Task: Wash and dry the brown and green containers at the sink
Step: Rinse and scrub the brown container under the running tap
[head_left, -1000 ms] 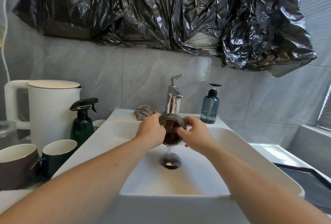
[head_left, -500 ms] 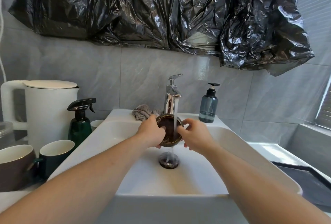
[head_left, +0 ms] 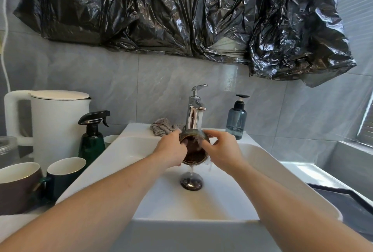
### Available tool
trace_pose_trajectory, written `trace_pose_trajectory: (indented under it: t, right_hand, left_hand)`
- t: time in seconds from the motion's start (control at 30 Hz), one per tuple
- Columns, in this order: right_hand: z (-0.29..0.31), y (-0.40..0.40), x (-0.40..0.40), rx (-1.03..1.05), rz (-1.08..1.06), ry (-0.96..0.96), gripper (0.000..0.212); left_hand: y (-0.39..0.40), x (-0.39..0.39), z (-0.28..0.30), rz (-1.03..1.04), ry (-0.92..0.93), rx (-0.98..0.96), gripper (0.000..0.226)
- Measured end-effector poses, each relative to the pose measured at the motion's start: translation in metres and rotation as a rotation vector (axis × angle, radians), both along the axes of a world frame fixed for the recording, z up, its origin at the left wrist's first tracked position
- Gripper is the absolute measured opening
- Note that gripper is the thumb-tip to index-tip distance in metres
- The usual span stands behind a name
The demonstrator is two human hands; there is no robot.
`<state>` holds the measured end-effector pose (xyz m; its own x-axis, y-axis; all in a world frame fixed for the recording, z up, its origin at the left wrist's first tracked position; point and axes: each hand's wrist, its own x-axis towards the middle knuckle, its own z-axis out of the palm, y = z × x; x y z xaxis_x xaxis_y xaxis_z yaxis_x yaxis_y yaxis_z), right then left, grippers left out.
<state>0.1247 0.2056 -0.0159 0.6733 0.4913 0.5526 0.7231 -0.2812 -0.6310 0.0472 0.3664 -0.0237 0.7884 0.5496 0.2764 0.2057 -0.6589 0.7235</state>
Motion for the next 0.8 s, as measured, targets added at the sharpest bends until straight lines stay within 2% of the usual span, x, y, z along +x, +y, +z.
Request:
trace_pose_trajectory:
  t: [0.2, 0.33, 0.47, 0.53, 0.67, 0.8]
  right_hand:
    - [-0.002, 0.005, 0.0, -0.004, 0.062, -0.009, 0.017]
    - [-0.004, 0.006, 0.003, -0.015, 0.067, 0.132, 0.02]
    - [-0.007, 0.006, 0.001, -0.156, 0.092, 0.273, 0.026]
    - [-0.006, 0.006, 0.001, -0.141, 0.049, 0.248, 0.022]
    - [-0.003, 0.004, 0.0, -0.132, -0.045, 0.141, 0.015]
    - [-0.002, 0.003, -0.001, -0.161, -0.081, 0.053, 0.014]
  left_hand:
    - [-0.009, -0.005, 0.004, -0.013, -0.049, 0.025, 0.015]
    - [-0.011, -0.007, 0.005, 0.05, -0.074, 0.054, 0.017]
    - [-0.011, -0.007, 0.011, 0.066, -0.191, -0.073, 0.02]
    - [-0.01, -0.007, 0.013, 0.043, -0.203, -0.099, 0.022]
    - [-0.01, -0.007, 0.009, 0.011, -0.153, 0.091, 0.018]
    - [-0.015, -0.004, 0.006, -0.024, -0.094, 0.159, 0.02]
